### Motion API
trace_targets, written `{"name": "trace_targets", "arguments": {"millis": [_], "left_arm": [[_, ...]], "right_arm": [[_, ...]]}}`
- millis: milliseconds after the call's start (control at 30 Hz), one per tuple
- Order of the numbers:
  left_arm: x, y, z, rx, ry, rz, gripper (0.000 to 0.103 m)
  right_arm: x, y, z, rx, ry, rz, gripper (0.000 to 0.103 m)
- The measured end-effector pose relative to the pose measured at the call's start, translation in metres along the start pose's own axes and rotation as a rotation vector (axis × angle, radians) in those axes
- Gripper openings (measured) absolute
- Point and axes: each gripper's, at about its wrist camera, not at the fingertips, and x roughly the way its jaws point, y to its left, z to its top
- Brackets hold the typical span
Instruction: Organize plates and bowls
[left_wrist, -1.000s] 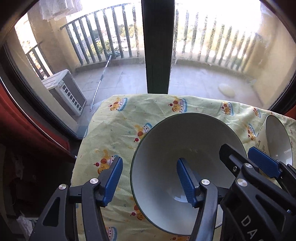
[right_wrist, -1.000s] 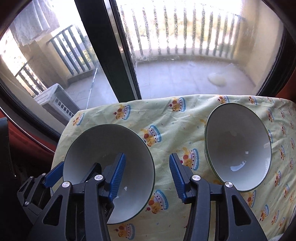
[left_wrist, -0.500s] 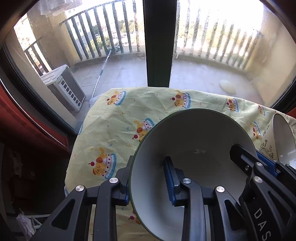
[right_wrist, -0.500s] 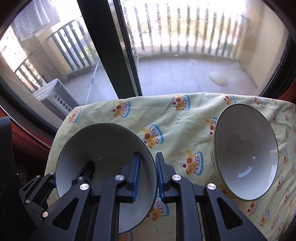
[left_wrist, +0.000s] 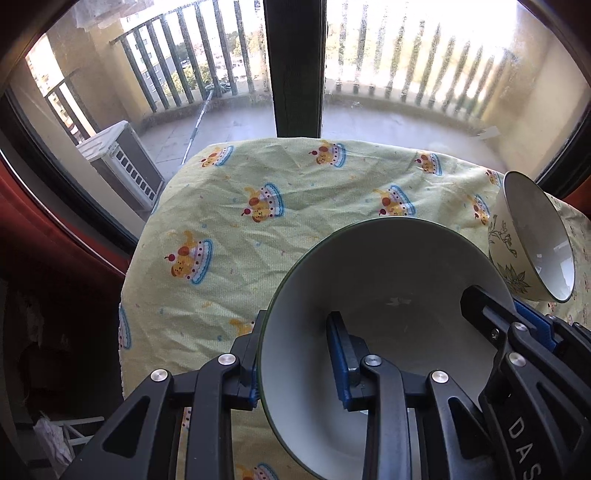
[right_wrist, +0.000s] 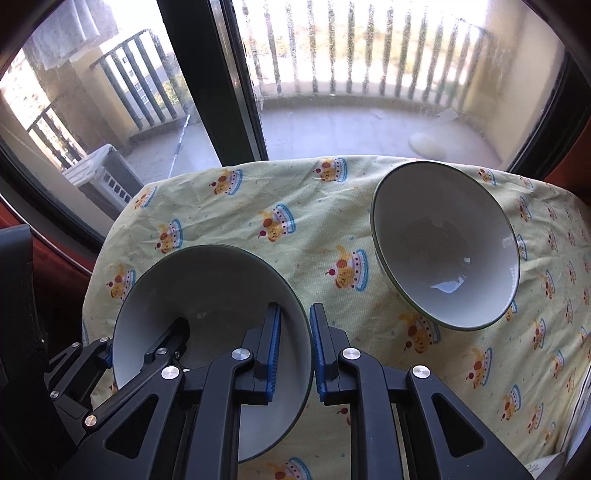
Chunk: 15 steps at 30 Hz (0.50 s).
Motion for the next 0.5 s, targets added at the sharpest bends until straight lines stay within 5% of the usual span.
{"name": "trace_targets", "arguments": {"millis": [500], "left_arm": [[-0.067, -0.018, -0.031, 0.025, -0.077, -0.001, 0.030]], "right_arm": [[-0.069, -0.018, -0.038, 0.017, -0.057, 0.006, 0.019]]}}
